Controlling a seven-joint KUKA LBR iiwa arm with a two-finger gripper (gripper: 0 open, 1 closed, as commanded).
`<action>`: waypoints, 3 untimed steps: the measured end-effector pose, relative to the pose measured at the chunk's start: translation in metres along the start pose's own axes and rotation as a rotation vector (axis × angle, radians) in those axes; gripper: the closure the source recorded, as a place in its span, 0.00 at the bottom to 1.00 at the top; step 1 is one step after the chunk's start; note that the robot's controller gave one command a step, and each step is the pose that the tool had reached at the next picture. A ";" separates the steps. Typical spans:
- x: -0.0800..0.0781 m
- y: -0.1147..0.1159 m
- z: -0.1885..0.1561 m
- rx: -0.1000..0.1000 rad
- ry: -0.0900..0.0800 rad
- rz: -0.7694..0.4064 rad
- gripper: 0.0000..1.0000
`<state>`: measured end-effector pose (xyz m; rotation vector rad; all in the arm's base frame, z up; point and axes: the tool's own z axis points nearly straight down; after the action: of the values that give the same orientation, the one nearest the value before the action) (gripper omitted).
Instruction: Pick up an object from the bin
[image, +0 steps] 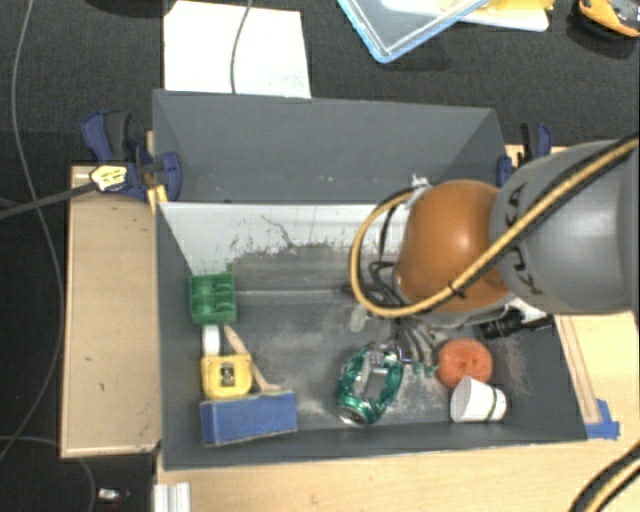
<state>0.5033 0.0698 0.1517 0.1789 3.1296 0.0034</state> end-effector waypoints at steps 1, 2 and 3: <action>0.004 0.009 -0.004 0.001 0.002 -0.254 0.00; 0.009 -0.024 0.038 -0.001 -0.002 -0.393 0.00; 0.013 -0.034 0.043 -0.002 -0.011 -0.487 1.00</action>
Offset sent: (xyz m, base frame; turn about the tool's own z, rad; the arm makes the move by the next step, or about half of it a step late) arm -0.0210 -0.0469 -0.0768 -0.3113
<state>0.4872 0.0376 0.1084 -0.5786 3.0697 0.0025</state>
